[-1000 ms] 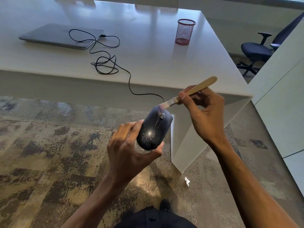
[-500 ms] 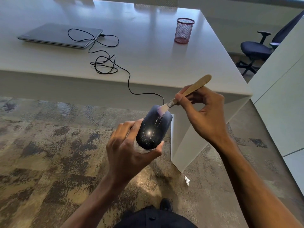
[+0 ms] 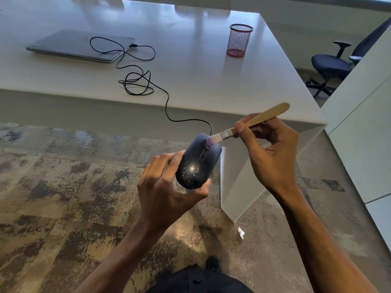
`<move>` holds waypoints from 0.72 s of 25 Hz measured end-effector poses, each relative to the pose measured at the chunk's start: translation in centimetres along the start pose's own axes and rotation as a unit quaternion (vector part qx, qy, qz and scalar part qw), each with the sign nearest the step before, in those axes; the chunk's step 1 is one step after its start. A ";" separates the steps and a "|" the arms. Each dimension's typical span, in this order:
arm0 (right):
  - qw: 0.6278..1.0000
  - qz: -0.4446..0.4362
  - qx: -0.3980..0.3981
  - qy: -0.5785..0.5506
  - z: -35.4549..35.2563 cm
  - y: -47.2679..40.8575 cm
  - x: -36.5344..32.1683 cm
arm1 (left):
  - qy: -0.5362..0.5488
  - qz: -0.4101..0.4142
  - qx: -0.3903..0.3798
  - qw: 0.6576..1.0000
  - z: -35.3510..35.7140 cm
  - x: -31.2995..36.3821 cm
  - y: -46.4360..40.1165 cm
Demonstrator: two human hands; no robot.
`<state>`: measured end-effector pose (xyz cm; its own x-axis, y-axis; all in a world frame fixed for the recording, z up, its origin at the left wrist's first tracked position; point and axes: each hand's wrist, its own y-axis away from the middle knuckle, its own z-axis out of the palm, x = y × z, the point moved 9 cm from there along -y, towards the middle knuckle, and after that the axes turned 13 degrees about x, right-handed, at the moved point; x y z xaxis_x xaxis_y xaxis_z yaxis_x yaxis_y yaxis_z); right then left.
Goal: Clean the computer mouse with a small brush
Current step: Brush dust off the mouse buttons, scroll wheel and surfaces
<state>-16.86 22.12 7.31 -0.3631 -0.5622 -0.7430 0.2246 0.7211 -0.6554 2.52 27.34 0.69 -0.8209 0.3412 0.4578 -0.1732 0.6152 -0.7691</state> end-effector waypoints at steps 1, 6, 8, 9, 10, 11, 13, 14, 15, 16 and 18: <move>1.000 -0.013 -0.014 -0.019 0.2 0.4 -0.5 | 0.000 0.002 0.000 1.000 0.1 0.0 0.0; 0.999 -0.025 -0.032 0.028 0.6 1.0 -0.3 | -0.003 0.008 -0.005 1.000 0.4 0.0 -0.2; 0.999 -0.022 0.010 0.026 -0.3 0.7 -0.1 | -0.004 0.011 -0.001 1.000 0.4 0.1 -0.3; 1.000 -0.024 0.008 0.007 -0.3 0.9 -0.3 | -0.005 0.012 0.001 1.000 0.3 0.1 -0.3; 0.999 -0.026 -0.012 -0.013 0.0 1.2 -0.5 | -0.004 0.011 0.002 1.000 0.4 0.0 -0.4; 0.999 -0.030 -0.038 -0.023 0.5 1.6 -0.7 | -0.003 0.010 0.002 1.000 0.4 0.0 -0.4; 0.998 -0.028 -0.047 0.000 0.7 1.8 -0.6 | -0.004 0.007 0.004 1.000 0.4 0.0 -0.4; 0.999 -0.022 -0.025 0.017 0.3 1.5 -0.4 | -0.006 0.007 0.006 1.000 0.4 0.0 -0.4; 0.999 -0.020 -0.001 0.025 -0.1 1.3 -0.4 | -0.007 0.008 0.008 1.000 0.4 0.0 -0.4; 0.999 -0.026 0.007 0.018 -0.3 1.3 -0.6 | -0.009 0.008 0.007 1.000 0.4 0.0 -0.4; 0.998 -0.051 -0.026 -0.016 0.5 2.1 -1.8 | -0.008 0.009 0.000 1.000 0.5 0.1 -0.4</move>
<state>-15.33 24.44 7.20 -0.3519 -0.6454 -0.6780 0.1404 0.6798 -0.7199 2.25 26.78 0.79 -0.8323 0.3408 0.4372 -0.1592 0.6085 -0.7774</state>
